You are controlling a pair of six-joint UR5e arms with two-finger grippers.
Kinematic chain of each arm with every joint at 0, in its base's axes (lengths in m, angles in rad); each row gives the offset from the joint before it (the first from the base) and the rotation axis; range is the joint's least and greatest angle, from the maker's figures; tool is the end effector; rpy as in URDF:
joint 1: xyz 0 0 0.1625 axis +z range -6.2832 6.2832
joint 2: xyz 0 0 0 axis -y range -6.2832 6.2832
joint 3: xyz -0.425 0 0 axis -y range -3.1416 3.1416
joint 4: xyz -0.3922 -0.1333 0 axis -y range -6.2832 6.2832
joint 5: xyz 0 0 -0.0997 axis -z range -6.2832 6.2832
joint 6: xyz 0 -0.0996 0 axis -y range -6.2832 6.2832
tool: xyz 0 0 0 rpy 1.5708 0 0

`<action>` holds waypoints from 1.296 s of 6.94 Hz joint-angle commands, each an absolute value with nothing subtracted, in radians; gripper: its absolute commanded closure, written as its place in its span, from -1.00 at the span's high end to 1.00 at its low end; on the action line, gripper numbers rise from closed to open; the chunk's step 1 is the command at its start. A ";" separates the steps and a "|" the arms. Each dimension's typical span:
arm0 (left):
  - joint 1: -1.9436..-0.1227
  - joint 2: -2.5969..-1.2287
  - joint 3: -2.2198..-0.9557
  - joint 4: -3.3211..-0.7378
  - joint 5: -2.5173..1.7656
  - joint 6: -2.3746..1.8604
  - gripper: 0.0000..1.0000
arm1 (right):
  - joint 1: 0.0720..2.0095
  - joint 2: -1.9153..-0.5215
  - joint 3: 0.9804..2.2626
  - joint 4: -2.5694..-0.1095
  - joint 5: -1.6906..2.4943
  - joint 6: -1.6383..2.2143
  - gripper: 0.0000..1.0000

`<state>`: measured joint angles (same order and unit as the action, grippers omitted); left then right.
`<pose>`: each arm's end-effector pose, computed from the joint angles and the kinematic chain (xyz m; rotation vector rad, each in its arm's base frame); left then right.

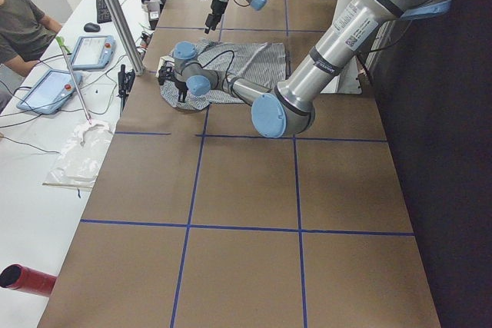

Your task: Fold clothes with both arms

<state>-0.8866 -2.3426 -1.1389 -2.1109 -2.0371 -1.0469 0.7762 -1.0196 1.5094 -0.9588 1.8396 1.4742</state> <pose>0.4359 -0.6745 0.3162 0.2278 0.9389 -0.1290 -0.4242 -0.5662 0.2945 0.2466 -1.1040 0.4585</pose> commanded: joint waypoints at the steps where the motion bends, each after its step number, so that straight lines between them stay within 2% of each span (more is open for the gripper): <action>1: -0.861 -2.399 -1.166 -2.056 -2.030 -1.135 -1.00 | 0.775 -1.020 1.508 -0.959 1.841 1.474 1.00; 3: -0.802 -2.524 -1.007 -2.057 -1.896 -1.157 -1.00 | 0.773 -1.026 1.508 -0.957 1.839 1.474 1.00; 6: -0.761 -2.560 -0.951 -2.081 -1.853 -1.172 -1.00 | 0.776 -1.043 1.515 -0.956 1.847 1.471 1.00; 7: -0.761 -2.559 -0.968 -2.083 -1.855 -1.170 0.29 | 0.776 -1.063 1.519 -0.954 1.848 1.468 1.00; 8: -0.761 -2.524 -1.112 -2.077 -1.871 -1.183 0.42 | 0.775 -1.077 1.540 -0.959 1.838 1.480 1.00; 9: -0.759 -2.411 -1.285 -2.069 -1.950 -1.201 0.48 | 0.767 -1.122 1.578 -0.957 1.836 1.483 1.00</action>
